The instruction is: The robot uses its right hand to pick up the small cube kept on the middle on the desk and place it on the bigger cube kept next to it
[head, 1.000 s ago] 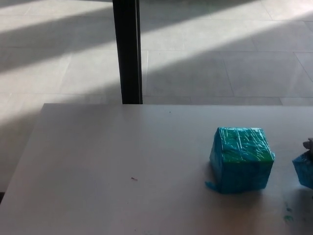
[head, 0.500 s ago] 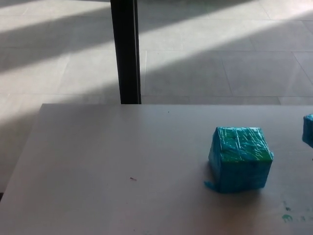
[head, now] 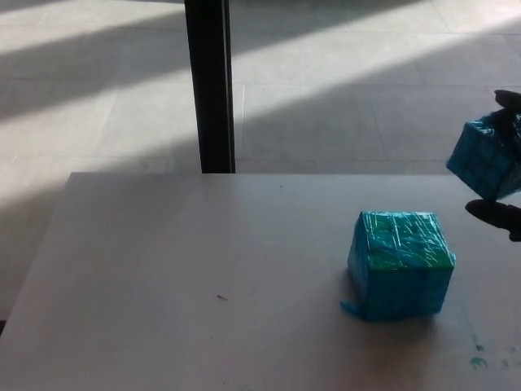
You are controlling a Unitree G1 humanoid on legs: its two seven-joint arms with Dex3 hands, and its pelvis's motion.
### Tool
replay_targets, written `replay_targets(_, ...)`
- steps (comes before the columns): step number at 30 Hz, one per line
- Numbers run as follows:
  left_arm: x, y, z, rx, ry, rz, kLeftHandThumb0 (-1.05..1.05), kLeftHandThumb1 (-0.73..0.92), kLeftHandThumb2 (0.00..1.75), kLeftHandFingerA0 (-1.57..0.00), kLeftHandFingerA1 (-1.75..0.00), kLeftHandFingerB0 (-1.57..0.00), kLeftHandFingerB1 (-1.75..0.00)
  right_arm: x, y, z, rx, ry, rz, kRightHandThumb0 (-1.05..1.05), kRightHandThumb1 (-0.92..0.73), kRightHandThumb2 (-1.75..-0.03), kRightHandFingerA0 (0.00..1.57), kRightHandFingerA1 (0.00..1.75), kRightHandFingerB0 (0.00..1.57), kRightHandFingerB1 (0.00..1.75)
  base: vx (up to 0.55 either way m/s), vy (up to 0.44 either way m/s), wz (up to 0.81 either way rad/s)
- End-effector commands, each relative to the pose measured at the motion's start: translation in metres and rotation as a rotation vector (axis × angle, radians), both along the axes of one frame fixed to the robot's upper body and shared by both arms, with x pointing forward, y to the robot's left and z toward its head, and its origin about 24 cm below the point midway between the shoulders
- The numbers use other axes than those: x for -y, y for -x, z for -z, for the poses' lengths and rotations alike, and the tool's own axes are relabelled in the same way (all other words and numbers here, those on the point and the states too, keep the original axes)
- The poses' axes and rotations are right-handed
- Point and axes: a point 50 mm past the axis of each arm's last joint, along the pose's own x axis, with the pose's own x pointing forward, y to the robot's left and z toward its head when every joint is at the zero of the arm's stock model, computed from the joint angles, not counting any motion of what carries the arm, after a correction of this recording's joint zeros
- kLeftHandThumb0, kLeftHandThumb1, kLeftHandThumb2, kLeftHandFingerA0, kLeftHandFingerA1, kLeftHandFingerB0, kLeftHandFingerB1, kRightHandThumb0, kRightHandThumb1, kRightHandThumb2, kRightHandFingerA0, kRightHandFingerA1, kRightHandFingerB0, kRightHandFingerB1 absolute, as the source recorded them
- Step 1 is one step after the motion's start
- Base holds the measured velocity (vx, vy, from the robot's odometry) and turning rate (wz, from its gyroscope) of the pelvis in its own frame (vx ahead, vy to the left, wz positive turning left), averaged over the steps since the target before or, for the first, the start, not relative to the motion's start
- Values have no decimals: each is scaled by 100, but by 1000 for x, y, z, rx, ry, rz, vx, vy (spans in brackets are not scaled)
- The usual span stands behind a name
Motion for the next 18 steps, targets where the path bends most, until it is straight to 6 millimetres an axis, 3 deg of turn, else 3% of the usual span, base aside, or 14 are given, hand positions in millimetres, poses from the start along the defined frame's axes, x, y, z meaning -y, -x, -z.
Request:
replay_targets(1, -7, 1, -9, 13, -27, 4, -96, 74, 119, -40, -65, -33, -51, -20, 4, 6, -32, -36, -97, -22, -64, -74, 86, 167, 82, 113, 0, 0, 0)
replay_targets(2, -7, 1, -10, 8, -33, 10, -96, 74, 119, -40, -65, -33, -51, -22, 4, 8, -34, -34, -104, -22, -64, -74, 86, 167, 82, 113, 0, 0, 0)
replay_targets(3, -8, 1, -10, 12, -30, 7, -100, 92, 74, -42, -61, -37, -41, -25, 4, 9, -33, -31, -117, -14, -61, -77, 94, 169, 77, 124, 0, 0, 0)
replay_targets(4, -8, 0, -10, 11, -31, 6, -102, 92, 76, -42, -60, -36, -41, -27, 4, 11, -32, -33, -129, -14, -58, -85, 95, 167, 78, 127, 0, 0, 0)
replay_targets(6, -8, -1, -12, 0, -46, 27, -102, 92, 75, -41, -58, -40, -43, -32, 1, 18, -53, -43, -141, -21, -63, -70, 94, 165, 86, 100, 0, 0, 0)
replay_targets(7, -8, -1, -12, 0, -45, 27, -102, 92, 75, -41, -58, -40, -43, -33, 1, 19, -50, -45, -145, -21, -63, -70, 94, 165, 86, 100, 0, 0, 0)
replay_targets(9, -8, -1, -11, 7, -38, 16, -101, 91, 76, -41, -61, -37, -41, -35, -2, 24, -94, -46, -150, -22, -67, -70, 84, 171, 75, 126, 0, 0, 0)
replay_targets(10, -8, -1, -11, -1, -45, 20, -95, 73, 117, -41, -65, -35, -51, -37, -3, 26, -98, -41, -154, -21, -65, -73, 83, 173, 74, 133, 0, 0, 0)
replay_targets(11, -8, -2, -12, 1, -44, 19, -102, 92, 74, -42, -60, -38, -41, -38, -4, 28, -104, -32, -157, -15, -63, -78, 85, 172, 79, 126, 0, 0, 0)
replay_targets(15, -8, -4, -14, 8, -53, 20, -101, 92, 75, -45, -62, -40, -42, -41, -9, 37, -126, -9, -155, -15, -64, -76, 84, 172, 80, 125, 0, 0, 0)
replay_targets(16, -9, -4, -14, 7, -53, 22, -95, 73, 117, -42, -66, -35, -51, -40, -13, 40, -130, -9, -146, -19, -66, -73, 85, 171, 81, 105, 0, 0, 0)
replay_targets(17, -9, -4, -15, 5, -51, 19, -100, 92, 75, -44, -63, -40, -41, -39, -15, 42, -133, -9, -141, -18, -65, -75, 83, 174, 75, 129, 0, 0, 0)
replay_targets(18, -9, -4, -16, 4, -48, 15, -100, 92, 75, -44, -63, -40, -41, -38, -17, 43, -133, -8, -141, -18, -65, -75, 83, 174, 75, 129, 0, 0, 0)
